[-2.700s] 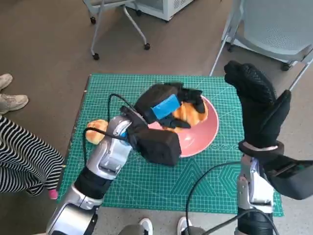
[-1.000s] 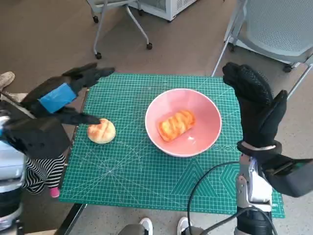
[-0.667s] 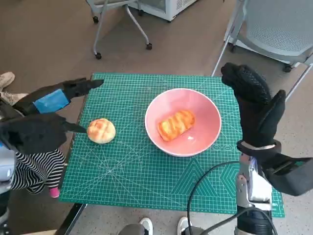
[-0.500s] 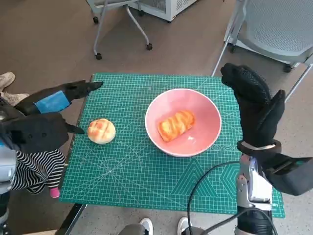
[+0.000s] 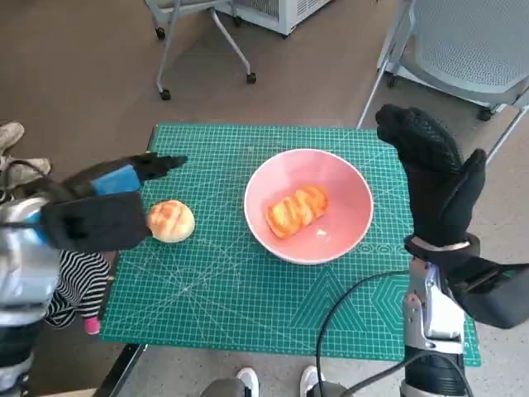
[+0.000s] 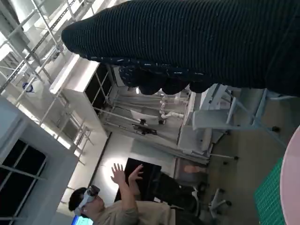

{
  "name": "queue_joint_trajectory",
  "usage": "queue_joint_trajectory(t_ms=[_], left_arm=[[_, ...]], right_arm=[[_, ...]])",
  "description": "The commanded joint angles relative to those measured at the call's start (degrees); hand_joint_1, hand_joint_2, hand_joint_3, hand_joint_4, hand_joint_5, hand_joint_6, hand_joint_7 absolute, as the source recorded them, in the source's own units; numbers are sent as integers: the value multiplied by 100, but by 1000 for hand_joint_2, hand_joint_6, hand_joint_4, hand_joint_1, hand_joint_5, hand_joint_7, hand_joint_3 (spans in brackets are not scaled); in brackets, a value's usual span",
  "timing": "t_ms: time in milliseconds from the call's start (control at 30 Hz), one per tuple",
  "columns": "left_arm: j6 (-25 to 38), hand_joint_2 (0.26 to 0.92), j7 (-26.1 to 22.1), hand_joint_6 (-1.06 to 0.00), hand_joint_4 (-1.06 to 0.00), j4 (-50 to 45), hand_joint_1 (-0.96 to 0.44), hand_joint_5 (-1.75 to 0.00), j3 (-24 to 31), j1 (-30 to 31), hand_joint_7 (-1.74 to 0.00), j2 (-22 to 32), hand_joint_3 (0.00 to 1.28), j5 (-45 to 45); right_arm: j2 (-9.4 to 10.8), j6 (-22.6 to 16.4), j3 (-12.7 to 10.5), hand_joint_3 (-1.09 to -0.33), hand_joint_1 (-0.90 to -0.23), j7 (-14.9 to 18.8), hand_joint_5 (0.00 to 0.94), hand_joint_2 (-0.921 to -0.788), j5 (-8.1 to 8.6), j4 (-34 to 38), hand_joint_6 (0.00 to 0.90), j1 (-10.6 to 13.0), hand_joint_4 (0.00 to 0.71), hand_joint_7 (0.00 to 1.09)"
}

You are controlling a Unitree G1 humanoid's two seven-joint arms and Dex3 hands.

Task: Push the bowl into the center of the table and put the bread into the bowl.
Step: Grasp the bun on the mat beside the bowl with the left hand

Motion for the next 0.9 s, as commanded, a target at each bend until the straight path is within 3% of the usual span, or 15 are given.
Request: queue_joint_trajectory(t_ms=[33,600,767,900], left_arm=[[-208,759,145,-193,-61,596,169,-5,-301,-268,-1,-170,22,234],[-574,774,519,-269,-135,2707,95,-19,-1288,-987,-23,-741,23,1114],[-588,799,750,-389,-254,3302,71,-34,-1537,-1182,-49,-895,33,1443],[-662,829,938,-525,-478,3624,71,-73,-1658,-1265,-92,-956,41,1623]], right_arm=[[-32,111,-15,-703,-662,14,0,-921,21,-12,49,66,181,563],[-16,186,-38,-703,-667,-29,0,-921,22,-155,48,134,181,565],[1,205,-16,-704,-665,-54,0,-921,-6,-218,47,158,181,566],[0,217,-14,-704,-665,-58,0,-921,-7,-246,47,170,181,567]])
